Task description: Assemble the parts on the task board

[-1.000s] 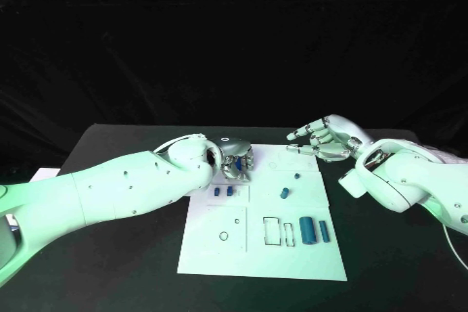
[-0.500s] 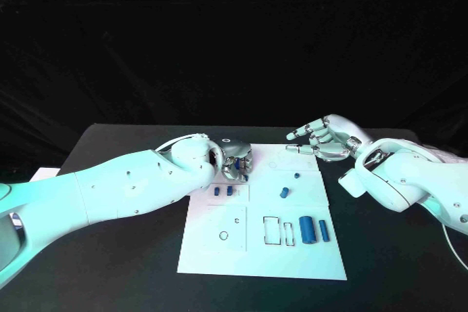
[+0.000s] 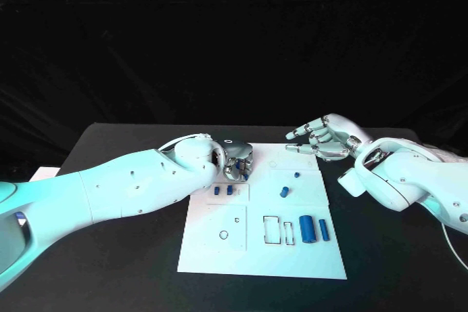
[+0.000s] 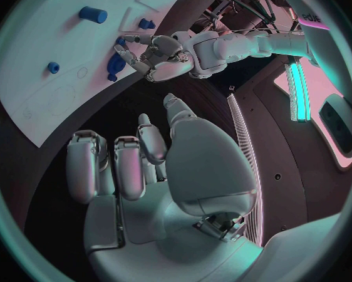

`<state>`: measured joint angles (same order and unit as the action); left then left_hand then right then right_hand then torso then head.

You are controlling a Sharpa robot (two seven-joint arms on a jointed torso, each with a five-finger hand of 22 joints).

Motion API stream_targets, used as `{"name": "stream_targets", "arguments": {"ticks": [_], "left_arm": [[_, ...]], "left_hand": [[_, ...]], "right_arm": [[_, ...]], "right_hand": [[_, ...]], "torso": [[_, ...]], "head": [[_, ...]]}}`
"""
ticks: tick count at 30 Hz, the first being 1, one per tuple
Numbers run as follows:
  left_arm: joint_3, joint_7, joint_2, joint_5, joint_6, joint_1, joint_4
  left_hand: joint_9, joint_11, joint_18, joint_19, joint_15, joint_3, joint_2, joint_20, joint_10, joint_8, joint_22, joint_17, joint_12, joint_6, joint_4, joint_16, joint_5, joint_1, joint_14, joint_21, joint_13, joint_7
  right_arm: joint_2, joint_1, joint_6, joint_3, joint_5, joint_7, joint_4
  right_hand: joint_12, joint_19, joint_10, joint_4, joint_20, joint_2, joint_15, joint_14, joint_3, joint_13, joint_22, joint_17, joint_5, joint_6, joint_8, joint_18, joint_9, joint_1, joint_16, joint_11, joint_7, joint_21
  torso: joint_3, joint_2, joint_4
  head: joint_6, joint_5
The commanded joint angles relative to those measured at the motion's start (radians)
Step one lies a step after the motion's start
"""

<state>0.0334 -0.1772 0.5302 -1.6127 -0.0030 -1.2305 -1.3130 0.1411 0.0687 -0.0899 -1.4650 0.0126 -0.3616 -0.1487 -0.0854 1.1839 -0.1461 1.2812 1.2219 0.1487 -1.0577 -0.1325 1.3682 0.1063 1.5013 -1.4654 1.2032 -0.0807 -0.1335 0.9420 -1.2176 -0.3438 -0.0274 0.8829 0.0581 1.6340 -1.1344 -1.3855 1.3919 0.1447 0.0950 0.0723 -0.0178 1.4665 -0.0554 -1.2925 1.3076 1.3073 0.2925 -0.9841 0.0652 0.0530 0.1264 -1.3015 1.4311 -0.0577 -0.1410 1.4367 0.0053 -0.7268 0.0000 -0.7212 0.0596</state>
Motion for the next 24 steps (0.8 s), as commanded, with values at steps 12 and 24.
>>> {"name": "stream_targets", "arguments": {"ticks": [12,24], "left_arm": [[0.000,-0.003,-0.014,-0.011,0.052,0.007,0.017],[-0.003,0.017,-0.004,0.012,-0.022,0.011,0.007]], "left_hand": [[-0.005,0.000,0.013,-0.016,0.004,-0.028,-0.007,0.003,0.014,0.014,0.007,-0.007,-0.019,-0.013,0.007,0.000,0.000,-0.001,-0.042,0.011,0.006,0.001],[-0.009,-0.007,0.017,-0.017,0.010,-0.103,0.001,0.008,0.063,0.019,0.030,-0.018,-0.046,-0.059,0.041,0.004,0.001,-0.009,-0.041,0.033,0.008,0.003]], "right_arm": [[0.000,0.001,0.014,0.000,0.006,0.004,0.004],[0.001,0.001,0.014,0.000,0.006,0.004,0.005]], "right_hand": [[0.003,0.006,-0.003,0.000,0.000,-0.011,0.001,0.052,0.008,0.001,0.020,0.022,0.003,-0.006,0.003,0.008,0.002,0.001,-0.003,0.004,-0.001,-0.005],[0.000,0.006,-0.002,0.001,0.000,-0.013,0.000,0.052,0.008,-0.001,0.019,0.023,0.004,-0.007,0.003,0.008,0.002,0.000,-0.003,0.004,-0.001,-0.005]], "torso": [[0.0003,0.000,0.0002],[-0.0002,0.001,0.0006]], "head": [[-0.002,-0.002],[0.000,-0.002]]}}
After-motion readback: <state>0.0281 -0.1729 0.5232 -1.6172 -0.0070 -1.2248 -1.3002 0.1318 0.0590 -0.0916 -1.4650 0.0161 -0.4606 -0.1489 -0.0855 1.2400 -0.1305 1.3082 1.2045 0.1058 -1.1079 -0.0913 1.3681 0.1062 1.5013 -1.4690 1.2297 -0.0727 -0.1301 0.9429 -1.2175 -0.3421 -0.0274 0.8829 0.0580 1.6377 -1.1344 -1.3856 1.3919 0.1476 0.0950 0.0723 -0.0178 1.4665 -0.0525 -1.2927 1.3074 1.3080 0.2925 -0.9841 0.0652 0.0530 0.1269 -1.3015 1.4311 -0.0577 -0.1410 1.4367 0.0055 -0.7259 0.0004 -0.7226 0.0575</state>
